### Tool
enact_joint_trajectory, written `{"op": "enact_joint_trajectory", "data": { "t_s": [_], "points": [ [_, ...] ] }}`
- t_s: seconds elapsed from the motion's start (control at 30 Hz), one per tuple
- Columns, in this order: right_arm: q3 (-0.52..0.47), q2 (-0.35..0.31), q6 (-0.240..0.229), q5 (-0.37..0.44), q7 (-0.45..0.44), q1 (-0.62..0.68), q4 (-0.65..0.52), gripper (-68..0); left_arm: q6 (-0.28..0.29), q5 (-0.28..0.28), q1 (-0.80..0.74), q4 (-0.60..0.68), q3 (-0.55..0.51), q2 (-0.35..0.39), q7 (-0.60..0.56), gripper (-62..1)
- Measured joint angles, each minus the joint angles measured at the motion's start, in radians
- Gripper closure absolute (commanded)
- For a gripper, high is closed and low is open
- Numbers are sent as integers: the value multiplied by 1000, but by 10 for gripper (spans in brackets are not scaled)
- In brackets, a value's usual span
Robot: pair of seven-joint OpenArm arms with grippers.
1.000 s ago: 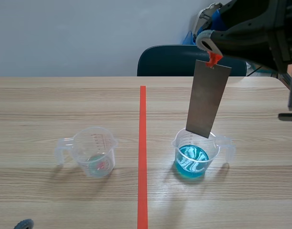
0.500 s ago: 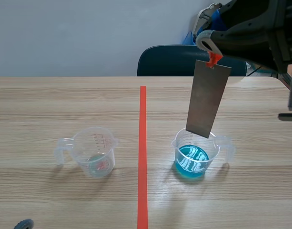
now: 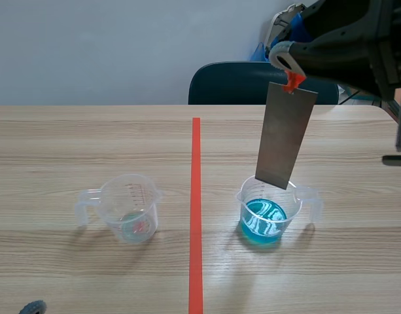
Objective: Do the redox reaction experiment
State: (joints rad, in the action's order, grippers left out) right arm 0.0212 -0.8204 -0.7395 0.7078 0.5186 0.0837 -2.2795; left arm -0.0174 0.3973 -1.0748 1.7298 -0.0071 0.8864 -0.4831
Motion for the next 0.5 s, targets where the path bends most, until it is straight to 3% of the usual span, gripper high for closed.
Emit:
{"op": "enact_joint_trajectory", "data": {
  "t_s": [0.5],
  "points": [
    [2, 0, 0, 0, 0, -18, 0, -6, 0, 0, 0, 0, 0, 0, 0, -623]
  ]
}}
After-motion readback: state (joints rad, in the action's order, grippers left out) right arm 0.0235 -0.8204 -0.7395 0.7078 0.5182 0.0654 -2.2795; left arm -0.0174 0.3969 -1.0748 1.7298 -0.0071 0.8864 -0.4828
